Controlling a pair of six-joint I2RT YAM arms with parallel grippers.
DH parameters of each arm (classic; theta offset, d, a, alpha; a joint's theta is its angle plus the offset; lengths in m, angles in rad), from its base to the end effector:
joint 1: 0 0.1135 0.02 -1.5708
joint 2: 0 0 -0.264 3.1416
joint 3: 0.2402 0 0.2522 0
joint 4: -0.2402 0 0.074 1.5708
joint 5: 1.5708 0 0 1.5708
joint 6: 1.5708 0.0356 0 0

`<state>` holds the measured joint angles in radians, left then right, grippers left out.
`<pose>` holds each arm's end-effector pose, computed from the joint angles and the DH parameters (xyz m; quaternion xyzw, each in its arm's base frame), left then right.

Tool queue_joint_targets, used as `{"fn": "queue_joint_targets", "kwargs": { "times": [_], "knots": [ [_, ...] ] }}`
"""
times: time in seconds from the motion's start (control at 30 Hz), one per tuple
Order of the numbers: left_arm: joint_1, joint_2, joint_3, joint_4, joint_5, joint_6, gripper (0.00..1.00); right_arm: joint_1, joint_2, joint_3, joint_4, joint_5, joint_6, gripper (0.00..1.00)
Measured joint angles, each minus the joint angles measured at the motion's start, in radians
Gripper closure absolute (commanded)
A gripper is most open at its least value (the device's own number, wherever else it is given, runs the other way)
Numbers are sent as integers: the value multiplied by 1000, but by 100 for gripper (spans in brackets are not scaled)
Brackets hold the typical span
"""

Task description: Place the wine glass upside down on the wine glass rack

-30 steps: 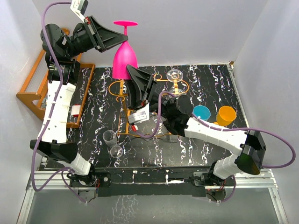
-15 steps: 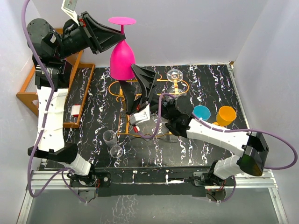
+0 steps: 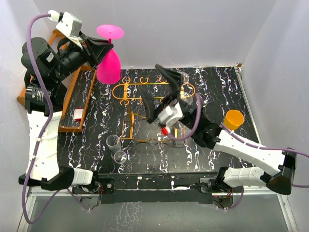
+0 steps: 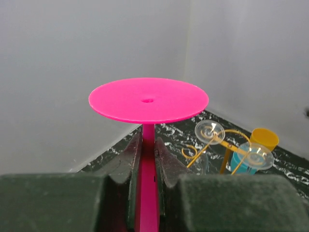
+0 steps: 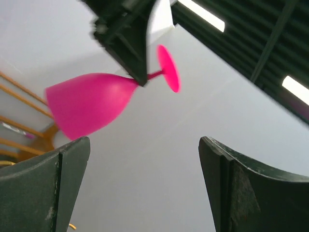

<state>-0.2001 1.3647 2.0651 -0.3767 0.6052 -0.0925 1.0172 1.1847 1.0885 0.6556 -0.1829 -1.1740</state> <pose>0.2042 -0.0621 0.6085 0.2715 0.5436 -0.2851 0.7413 0.1325 0.2268 0.4521 -0.4655 0.1497 -0.0241 0.8720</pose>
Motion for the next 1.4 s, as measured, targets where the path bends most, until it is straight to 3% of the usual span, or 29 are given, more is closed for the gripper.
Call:
{"fn": "queue_joint_targets", "kwargs": {
  "times": [0.13,0.23,0.37,0.5,0.73,0.83,1.0,1.4],
  "knots": [
    [0,-74,-45,-72,-14,61,100,3,-11,174,-192,222,325,2],
    [0,-126,-48,-133,21,66,100,0,-13,335,-365,355,478,2],
    [0,-214,-85,-210,153,33,100,0,-68,386,-496,469,612,2],
    [-1,-342,-283,-239,275,-13,100,0,-85,404,-599,538,725,2],
    [-1,-525,-705,-164,280,-77,100,0,-87,332,-662,550,851,2],
    [-1,-559,-811,-113,248,-93,100,0,-88,311,-678,549,879,1],
    [-1,-659,-1020,100,214,-159,100,0,-92,308,-695,549,906,2],
    [-1,-660,-1099,272,172,-197,100,0,-123,308,-706,551,915,2]
  ]
}}
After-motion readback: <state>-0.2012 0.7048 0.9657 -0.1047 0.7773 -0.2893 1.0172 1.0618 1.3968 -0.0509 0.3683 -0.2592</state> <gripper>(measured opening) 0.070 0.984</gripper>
